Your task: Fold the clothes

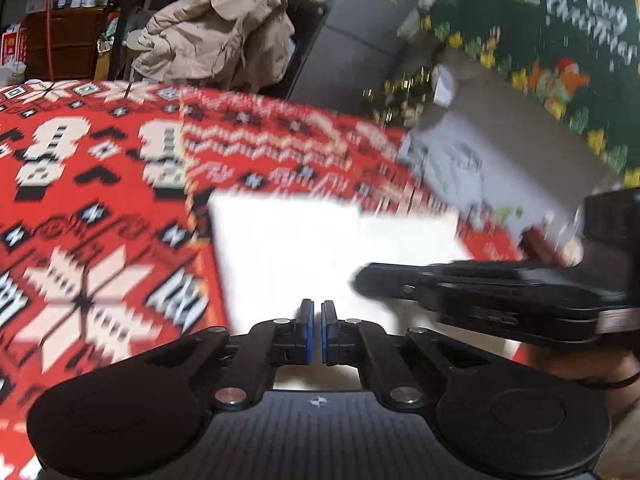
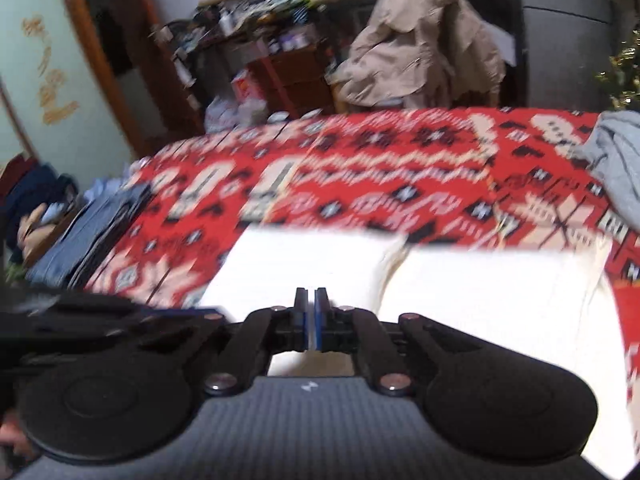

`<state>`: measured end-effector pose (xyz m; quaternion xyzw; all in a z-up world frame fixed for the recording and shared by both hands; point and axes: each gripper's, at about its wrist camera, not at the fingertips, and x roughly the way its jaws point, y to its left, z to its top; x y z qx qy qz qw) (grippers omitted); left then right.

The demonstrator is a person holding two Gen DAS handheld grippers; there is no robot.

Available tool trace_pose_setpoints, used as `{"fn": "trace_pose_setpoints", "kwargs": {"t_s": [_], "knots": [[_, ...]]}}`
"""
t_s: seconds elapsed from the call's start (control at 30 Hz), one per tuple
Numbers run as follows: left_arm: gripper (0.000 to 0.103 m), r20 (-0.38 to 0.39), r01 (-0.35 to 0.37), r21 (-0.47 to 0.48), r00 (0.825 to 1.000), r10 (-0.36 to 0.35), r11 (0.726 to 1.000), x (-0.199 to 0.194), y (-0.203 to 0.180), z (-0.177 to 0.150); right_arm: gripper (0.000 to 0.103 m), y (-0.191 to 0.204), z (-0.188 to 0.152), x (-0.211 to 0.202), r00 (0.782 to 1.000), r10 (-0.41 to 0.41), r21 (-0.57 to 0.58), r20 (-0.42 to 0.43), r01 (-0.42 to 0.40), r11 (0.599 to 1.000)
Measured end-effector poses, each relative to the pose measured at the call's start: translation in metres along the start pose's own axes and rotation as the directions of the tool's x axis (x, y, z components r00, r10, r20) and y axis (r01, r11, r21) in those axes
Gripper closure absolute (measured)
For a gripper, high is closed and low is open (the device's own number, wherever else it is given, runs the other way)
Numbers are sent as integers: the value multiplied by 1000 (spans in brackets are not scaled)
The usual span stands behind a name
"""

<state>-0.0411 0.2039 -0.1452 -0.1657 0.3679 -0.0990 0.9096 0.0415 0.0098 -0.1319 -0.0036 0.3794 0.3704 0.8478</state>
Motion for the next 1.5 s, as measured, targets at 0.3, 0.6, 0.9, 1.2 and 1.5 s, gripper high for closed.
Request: {"fn": "trace_pose_setpoints", "kwargs": {"t_s": [0.3,0.6,0.9,1.2,1.5], "knots": [[100,-15,42,-20,999,-42,999,-28,-14,-18,93,29,-28,-34,999,28,-80,-15,-29,996],[99,-28,-10,2,1000,10,1000,-44,-24,-47,95,31,-52,-55,999,-15,-114,-37,11,993],[98,-27,-52,-38,998,51,998,-50,-21,-53,97,41,-66,-71,1000,9,-152,-18,-11,988],[98,46,-84,-22,995,85,996,-46,-43,-38,95,34,-68,-81,999,-29,-108,41,34,994],[93,32,-90,-31,995,91,995,-14,-51,-37,91,27,-63,-53,992,-109,-83,67,114,990]]}}
